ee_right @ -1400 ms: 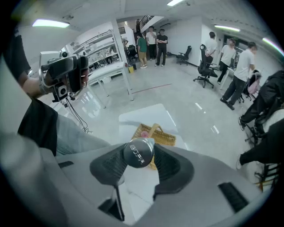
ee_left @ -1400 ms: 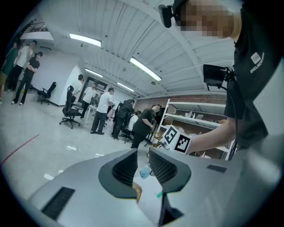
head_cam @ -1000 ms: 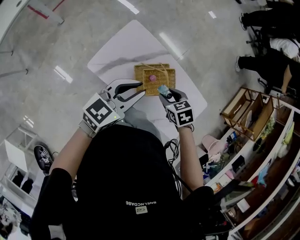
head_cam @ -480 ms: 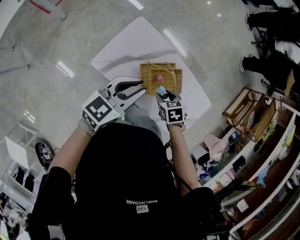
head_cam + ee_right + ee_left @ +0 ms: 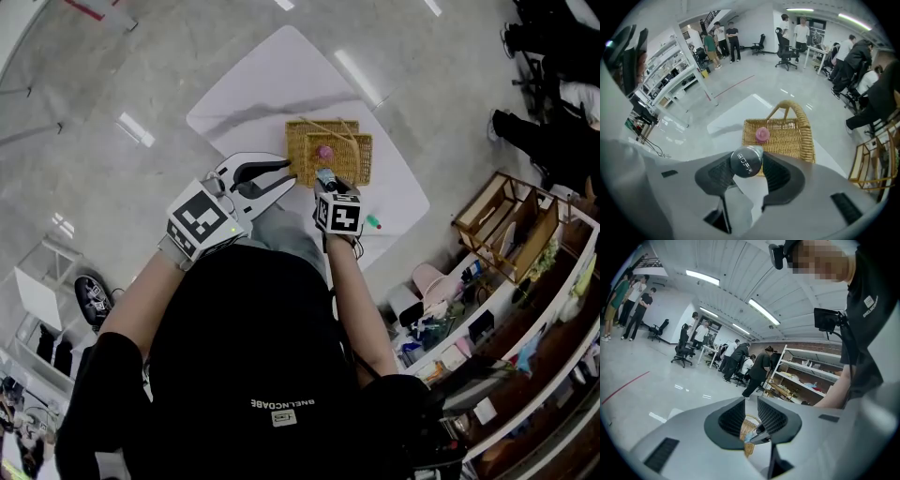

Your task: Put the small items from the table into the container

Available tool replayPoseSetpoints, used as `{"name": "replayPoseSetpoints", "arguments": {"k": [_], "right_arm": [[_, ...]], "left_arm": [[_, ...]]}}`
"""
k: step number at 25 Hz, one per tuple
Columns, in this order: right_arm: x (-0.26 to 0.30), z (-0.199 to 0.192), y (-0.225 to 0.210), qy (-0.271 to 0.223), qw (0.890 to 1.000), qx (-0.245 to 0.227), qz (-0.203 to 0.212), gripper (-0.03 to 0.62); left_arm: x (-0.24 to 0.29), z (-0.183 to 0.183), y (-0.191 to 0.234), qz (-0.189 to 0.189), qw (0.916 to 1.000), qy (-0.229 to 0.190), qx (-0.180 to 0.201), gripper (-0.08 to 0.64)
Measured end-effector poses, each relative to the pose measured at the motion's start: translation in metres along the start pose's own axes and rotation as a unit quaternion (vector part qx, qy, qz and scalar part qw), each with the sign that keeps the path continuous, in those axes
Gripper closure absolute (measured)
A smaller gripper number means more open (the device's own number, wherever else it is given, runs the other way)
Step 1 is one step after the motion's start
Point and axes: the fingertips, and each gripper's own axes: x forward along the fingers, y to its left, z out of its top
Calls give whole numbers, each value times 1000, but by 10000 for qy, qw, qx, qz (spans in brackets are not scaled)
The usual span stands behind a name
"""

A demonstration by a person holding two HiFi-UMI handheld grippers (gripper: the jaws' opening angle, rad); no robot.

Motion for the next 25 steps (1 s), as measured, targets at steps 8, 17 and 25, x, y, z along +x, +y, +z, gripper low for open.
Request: {"name": "replayPoseSetpoints", "arguments": {"k": [8, 17, 25], "right_arm": [[25, -2, -3, 28, 9980, 621, -108, 411], [38, -2, -9, -4, 9909, 1287, -404, 411], [50, -2, -20, 42, 9803, 1858, -671, 411]], "left_arm": [[0, -6, 5, 14, 10000, 82, -41, 495], [-4, -11, 8, 34, 9999, 133, -102, 494], [-7, -13, 16, 119, 9997, 133, -185, 495]]}}
